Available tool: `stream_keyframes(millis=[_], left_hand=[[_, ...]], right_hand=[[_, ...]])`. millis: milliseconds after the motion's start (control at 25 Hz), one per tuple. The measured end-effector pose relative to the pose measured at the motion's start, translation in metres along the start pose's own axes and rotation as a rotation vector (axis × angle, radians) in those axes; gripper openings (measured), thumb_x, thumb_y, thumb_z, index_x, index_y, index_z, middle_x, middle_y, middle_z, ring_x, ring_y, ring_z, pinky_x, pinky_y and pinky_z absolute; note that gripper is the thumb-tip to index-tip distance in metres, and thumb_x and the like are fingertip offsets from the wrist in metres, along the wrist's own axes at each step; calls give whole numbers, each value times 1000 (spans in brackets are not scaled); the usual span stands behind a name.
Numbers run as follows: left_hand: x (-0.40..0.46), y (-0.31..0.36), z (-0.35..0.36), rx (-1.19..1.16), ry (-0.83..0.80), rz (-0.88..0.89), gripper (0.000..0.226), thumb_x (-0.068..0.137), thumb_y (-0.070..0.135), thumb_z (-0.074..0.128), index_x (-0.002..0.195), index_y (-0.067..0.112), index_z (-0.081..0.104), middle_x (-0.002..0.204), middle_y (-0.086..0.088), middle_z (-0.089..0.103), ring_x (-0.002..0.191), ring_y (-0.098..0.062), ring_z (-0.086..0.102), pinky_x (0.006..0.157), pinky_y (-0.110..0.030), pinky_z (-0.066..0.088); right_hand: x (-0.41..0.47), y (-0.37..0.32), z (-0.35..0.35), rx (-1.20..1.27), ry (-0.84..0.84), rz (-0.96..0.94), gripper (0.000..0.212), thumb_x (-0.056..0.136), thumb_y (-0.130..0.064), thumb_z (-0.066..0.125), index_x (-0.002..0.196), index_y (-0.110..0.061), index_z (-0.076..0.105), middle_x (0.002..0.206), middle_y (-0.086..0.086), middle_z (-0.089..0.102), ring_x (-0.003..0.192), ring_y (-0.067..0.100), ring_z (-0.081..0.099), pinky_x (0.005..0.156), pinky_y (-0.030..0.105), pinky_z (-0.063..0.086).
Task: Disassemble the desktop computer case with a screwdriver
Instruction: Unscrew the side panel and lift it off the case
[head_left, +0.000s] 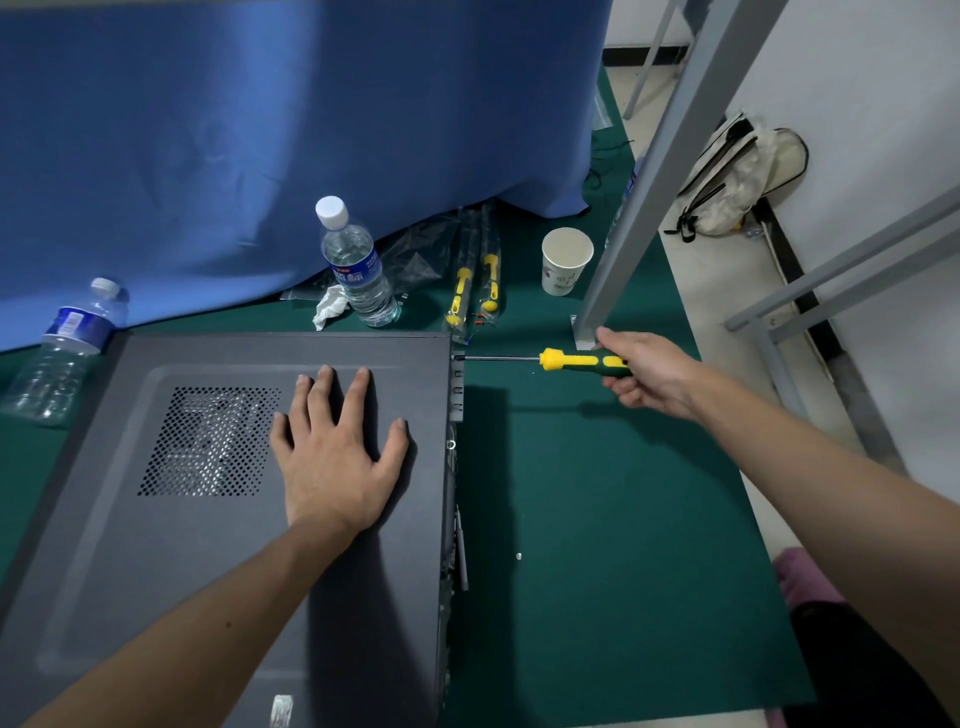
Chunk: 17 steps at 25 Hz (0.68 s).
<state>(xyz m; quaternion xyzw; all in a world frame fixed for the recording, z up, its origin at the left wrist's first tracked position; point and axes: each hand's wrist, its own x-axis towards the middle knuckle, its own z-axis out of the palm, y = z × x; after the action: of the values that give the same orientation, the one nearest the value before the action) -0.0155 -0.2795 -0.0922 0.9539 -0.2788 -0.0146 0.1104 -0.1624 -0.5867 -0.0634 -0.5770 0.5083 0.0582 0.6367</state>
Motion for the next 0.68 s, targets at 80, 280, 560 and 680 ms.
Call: stream_keyframes(millis=[80, 280, 560, 680], left_hand=[[0, 0, -1, 2, -3, 0, 71, 88, 65, 30, 150, 31, 33, 159, -10, 25, 150, -27, 11, 118, -54, 12], [-1, 2, -2, -2, -8, -4, 72, 87, 64, 30, 150, 30, 35, 159, -11, 25, 150, -27, 11, 118, -53, 11], [0, 2, -3, 0, -14, -5, 72, 87, 65, 29, 151, 30, 34, 159, -10, 24, 150, -27, 10, 118, -53, 11], [-1, 2, -3, -3, -13, -5, 72, 88, 64, 30, 150, 30, 34, 159, -11, 25, 150, -27, 11, 118, -54, 12]], right_hand=[[3, 1, -2, 264, -38, -87, 18, 95, -1, 53, 97, -19, 55, 88, 7, 54, 65, 14, 50, 55, 23, 42], [-2, -6, -1, 11, -28, -29, 36, 99, -47, 48, 104, -14, 61, 91, 11, 61, 70, 21, 60, 61, 28, 53], [1, -3, -2, 387, -63, -147, 24, 90, 4, 54, 100, -18, 61, 94, 11, 57, 77, 20, 56, 71, 29, 49], [-2, -2, -3, 74, -58, -23, 31, 98, -43, 52, 103, -13, 59, 81, 11, 58, 57, 16, 50, 54, 25, 47]])
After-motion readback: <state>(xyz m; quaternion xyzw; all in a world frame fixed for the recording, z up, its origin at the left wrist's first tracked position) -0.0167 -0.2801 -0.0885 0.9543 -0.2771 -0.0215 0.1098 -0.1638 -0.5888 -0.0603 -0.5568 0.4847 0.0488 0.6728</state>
